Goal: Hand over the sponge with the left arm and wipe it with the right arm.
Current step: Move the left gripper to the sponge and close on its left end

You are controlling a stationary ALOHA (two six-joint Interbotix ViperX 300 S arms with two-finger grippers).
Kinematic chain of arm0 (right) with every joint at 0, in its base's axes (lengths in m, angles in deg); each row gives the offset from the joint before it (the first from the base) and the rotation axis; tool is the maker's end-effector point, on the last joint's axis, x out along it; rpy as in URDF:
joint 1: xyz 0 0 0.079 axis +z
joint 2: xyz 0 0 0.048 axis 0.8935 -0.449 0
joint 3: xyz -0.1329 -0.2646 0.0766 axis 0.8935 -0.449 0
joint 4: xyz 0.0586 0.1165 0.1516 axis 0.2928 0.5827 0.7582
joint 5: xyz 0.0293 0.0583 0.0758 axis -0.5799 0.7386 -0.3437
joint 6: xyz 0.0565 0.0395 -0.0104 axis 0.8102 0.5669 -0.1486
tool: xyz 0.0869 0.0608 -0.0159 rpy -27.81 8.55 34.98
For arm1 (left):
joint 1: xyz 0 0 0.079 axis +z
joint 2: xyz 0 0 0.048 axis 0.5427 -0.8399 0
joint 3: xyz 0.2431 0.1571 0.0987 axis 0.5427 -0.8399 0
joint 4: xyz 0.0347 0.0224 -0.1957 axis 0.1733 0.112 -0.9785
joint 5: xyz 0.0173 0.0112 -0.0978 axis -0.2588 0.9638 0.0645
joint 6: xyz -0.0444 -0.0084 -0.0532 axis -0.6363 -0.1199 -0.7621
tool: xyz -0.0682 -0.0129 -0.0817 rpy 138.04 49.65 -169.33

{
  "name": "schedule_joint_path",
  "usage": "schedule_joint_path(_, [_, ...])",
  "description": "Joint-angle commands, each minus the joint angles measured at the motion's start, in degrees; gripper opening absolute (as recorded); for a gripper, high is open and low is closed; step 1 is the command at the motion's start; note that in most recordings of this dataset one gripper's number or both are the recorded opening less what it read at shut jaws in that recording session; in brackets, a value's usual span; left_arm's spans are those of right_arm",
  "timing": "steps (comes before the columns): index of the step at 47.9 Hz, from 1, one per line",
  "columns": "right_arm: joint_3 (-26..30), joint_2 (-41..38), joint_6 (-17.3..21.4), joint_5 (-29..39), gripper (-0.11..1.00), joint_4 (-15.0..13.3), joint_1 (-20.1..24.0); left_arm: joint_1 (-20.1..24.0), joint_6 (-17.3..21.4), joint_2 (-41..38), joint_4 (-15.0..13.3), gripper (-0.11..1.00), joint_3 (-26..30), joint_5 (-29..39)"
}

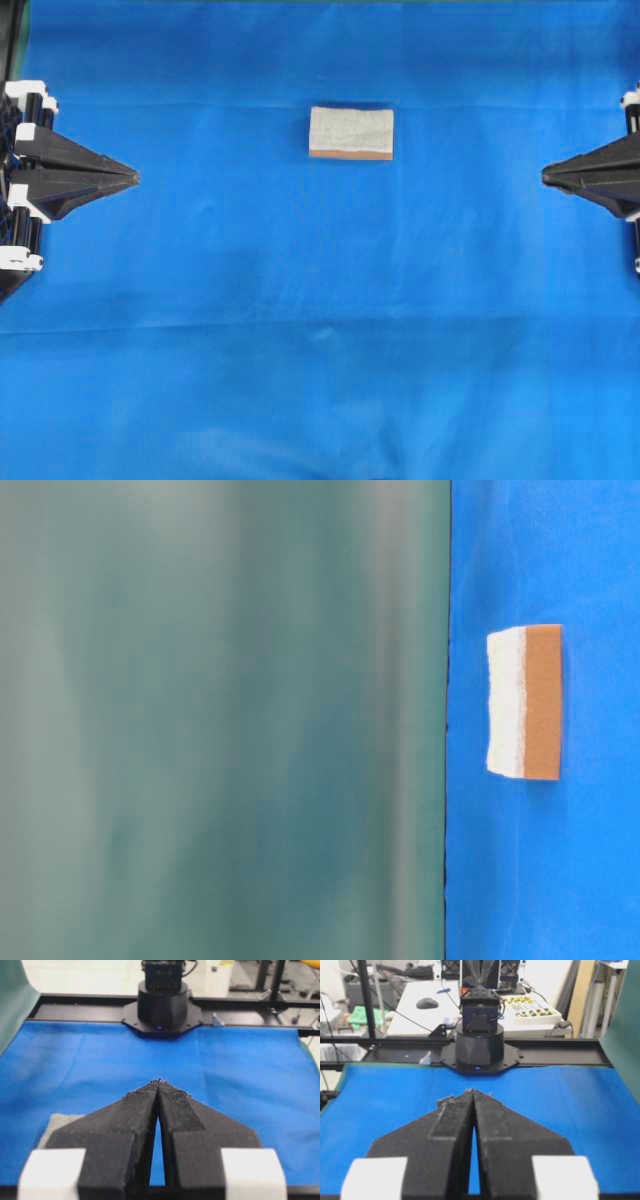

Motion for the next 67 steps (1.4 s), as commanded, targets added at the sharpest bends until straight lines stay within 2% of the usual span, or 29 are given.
schedule_joint_path(1, [1.3,-0.4,-0.4,-0.4,0.0,0.0,0.1,-0.4,-0.2,-1.4,-1.8,0.0,1.8,-0.4])
schedule_joint_path(8, [2.7,-0.5,-0.4,1.9,0.0,0.0,0.1,-0.1,0.7,-2.0,-1.8,0.0,2.1,-0.9])
schedule_joint_path(16, [2.7,-0.5,-0.2,3.3,0.0,0.0,0.1,4.5,1.8,-4.6,-1.8,0.0,3.3,-1.0])
schedule_joint_path(22, [2.6,-0.5,-0.1,3.3,0.0,0.0,0.1,7.6,1.9,-8.9,-1.8,0.0,4.7,-1.0])
schedule_joint_path(32, [2.7,-0.5,-0.2,3.3,0.0,0.1,0.1,9.6,2.4,-19.6,-1.5,0.02,9.8,-0.9])
schedule_joint_path(36, [2.8,-0.5,-0.1,3.3,0.0,0.0,0.1,10.6,3.4,-23.9,-1.5,0.17,12.5,-0.5])
schedule_joint_path(42, [2.7,-0.7,0.0,3.3,0.0,0.0,0.1,12.8,6.9,-30.5,-1.5,0.54,16.8,0.4])
schedule_joint_path(46, [2.6,-0.8,0.2,3.3,0.0,0.1,0.1,14.0,10.9,-33.9,-1.5,0.79,19.7,2.9])
schedule_joint_path(49, [2.5,-0.9,0.3,3.3,0.0,0.0,0.1,15.0,12.5,-36.7,-1.5,0.9,22.5,5.2])
schedule_joint_path(52, [2.5,-1.1,0.4,3.3,0.0,0.0,0.1,15.8,12.7,-39.3,-1.5,0.94,24.7,6.9])
schedule_joint_path(67, [2.1,-2.7,0.4,3.1,0.0,0.0,0.0,16.3,12.7,-53.8,-1.5,0.94,31.0,7.8])
